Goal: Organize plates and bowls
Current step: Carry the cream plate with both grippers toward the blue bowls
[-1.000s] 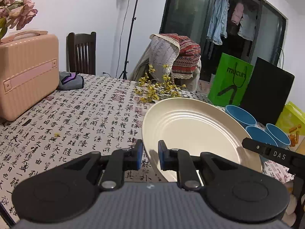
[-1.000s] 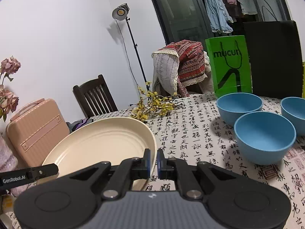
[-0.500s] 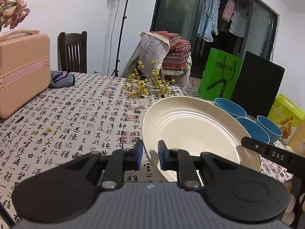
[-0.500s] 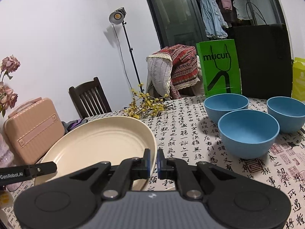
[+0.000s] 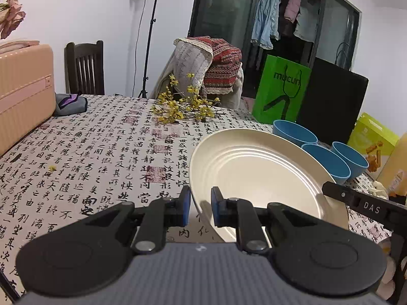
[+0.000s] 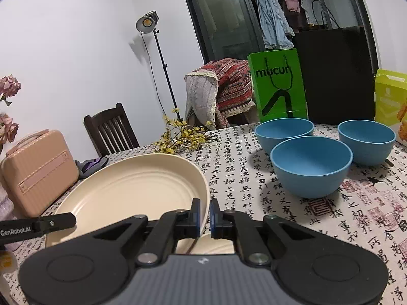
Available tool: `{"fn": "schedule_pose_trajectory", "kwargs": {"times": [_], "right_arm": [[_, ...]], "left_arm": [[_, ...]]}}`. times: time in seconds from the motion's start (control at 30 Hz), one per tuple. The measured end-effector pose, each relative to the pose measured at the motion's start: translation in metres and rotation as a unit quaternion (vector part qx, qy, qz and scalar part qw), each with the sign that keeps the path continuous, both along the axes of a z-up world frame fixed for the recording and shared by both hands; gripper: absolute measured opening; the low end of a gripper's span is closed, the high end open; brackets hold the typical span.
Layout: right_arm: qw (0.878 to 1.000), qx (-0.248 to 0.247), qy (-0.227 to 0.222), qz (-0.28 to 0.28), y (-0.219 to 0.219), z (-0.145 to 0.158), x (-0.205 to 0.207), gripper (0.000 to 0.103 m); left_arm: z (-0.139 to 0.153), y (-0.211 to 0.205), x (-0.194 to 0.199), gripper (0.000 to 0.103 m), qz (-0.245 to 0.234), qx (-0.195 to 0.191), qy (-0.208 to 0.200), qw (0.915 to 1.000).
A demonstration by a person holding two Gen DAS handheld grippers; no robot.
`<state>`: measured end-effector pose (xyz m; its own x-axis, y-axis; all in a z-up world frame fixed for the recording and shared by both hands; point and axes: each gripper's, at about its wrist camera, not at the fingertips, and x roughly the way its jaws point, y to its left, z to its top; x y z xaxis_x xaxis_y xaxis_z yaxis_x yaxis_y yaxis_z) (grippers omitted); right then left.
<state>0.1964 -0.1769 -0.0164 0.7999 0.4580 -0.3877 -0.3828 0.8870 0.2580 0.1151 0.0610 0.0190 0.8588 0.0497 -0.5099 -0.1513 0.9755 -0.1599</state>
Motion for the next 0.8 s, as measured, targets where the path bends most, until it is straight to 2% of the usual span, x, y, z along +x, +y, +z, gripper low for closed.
{"fn": "schedule_pose_trajectory", "kwargs": {"times": [0.8], "right_arm": [[0.999,-0.003,0.022,-0.036,-0.045,-0.025,-0.01,0.007]], "left_arm": [[-0.023,-0.043,0.007,0.017,-0.051,0.022,0.019,0.9983]]}}
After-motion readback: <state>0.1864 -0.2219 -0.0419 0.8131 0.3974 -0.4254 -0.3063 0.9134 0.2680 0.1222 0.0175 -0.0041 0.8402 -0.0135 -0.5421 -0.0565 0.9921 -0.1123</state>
